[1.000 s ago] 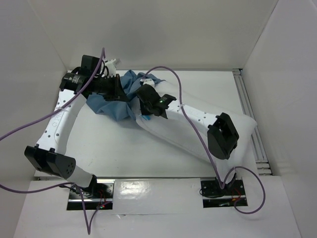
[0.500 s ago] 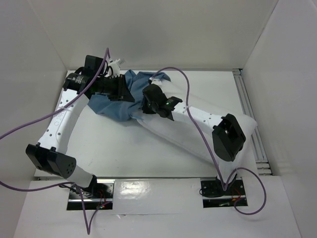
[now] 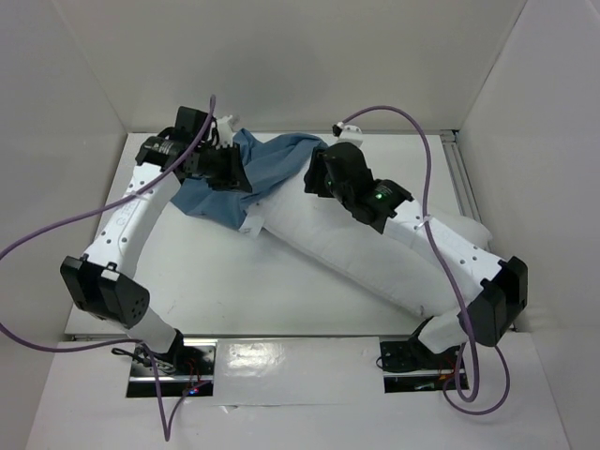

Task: Put the pillow into the pillowcase

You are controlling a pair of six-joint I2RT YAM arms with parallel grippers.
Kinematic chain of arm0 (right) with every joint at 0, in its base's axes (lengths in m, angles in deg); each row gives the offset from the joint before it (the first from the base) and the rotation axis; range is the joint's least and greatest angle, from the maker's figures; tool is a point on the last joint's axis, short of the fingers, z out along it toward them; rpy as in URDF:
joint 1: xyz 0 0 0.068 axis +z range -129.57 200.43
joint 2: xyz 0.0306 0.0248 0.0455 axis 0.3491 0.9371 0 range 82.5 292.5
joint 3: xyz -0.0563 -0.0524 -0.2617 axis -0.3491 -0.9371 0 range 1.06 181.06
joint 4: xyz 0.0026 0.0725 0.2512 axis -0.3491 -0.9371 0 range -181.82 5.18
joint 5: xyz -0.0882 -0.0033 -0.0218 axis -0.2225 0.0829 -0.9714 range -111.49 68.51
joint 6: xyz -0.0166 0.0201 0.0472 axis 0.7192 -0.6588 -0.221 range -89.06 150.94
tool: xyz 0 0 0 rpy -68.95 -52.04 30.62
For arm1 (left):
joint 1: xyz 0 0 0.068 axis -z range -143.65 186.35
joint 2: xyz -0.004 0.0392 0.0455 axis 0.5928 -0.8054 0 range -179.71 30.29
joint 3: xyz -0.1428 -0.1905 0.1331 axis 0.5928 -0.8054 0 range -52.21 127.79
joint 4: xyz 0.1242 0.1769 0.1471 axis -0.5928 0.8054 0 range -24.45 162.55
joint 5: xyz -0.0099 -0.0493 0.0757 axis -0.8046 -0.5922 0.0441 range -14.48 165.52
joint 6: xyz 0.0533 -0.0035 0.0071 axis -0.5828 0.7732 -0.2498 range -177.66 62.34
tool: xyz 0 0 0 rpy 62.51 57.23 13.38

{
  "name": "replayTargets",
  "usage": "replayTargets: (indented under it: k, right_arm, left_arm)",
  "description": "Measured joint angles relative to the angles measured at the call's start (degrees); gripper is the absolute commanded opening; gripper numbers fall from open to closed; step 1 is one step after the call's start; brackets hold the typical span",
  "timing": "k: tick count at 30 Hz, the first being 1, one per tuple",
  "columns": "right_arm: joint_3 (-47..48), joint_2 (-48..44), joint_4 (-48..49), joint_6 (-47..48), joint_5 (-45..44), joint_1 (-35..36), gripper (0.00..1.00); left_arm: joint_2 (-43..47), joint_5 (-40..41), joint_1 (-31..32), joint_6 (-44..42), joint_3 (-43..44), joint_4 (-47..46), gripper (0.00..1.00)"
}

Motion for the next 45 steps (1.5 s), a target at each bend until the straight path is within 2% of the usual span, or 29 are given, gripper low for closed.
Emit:
replayTargets:
  k: [3, 5, 8, 9, 11, 14, 22, 30, 37, 38, 39, 45]
  right_arm:
    - [-0.1, -0.4, -1.5, 2.1, 0.5, -0.4, 0.55]
    - [-0.3, 0.0, -2.6, 3.5, 1.3, 0.3, 0.58]
    - [-0.4, 1.2, -3.4, 5.2, 2.0, 2.2, 0.64]
    - [-0.4, 1.8, -3.7, 5.6, 2.2, 2.8, 0.68]
    - [-0.4, 3.1, -4.3, 6.7, 2.7, 3.8, 0.69]
    - [0.0, 4.9, -5.2, 8.1, 3.5, 4.7, 0.7]
    - [2.0, 7.0, -6.4, 10.5, 5.2, 5.1, 0.71]
    - [4.0, 7.8, -8.9, 12.7, 6.7, 5.7, 0.73]
    - [5.1, 10.0, -10.5, 15.9, 7.4, 9.9, 0.82]
    - [5.1, 10.2, -10.6, 16.4, 7.1, 10.9, 0.82]
    - [5.1, 10.2, -10.6, 17.0, 6.6, 12.0, 0.83]
    - [2.4, 10.8, -4.5, 21.6, -3.2, 19.3, 0.89]
  left_arm:
    - [1.4, 4.9, 0.2, 1.9, -6.7, -4.6, 0.24]
    - [3.3, 7.6, 0.1, 4.2, -12.9, -7.7, 0.29]
    - [7.5, 10.4, -0.2, 6.6, -22.9, -12.6, 0.5]
    - [9.3, 10.9, -0.3, 7.1, -26.1, -14.5, 0.55]
    - [12.9, 11.6, -0.5, 8.5, -31.4, -17.5, 0.64]
    - [16.2, 12.2, -0.7, 9.2, -36.5, -21.7, 0.64]
    - [16.7, 14.1, -0.8, 11.1, -46.8, -36.6, 0.64]
    - [14.6, 15.9, -0.8, 11.9, -48.2, -47.1, 0.53]
    - [9.7, 16.1, -0.8, 11.9, -47.9, -50.1, 0.19]
    - [9.3, 16.1, -0.8, 11.9, -47.8, -50.1, 0.07]
    - [9.2, 16.1, -0.8, 12.2, -47.8, -50.1, 0.01]
    - [9.7, 16.6, -0.8, 11.8, -47.4, -49.9, 0.0]
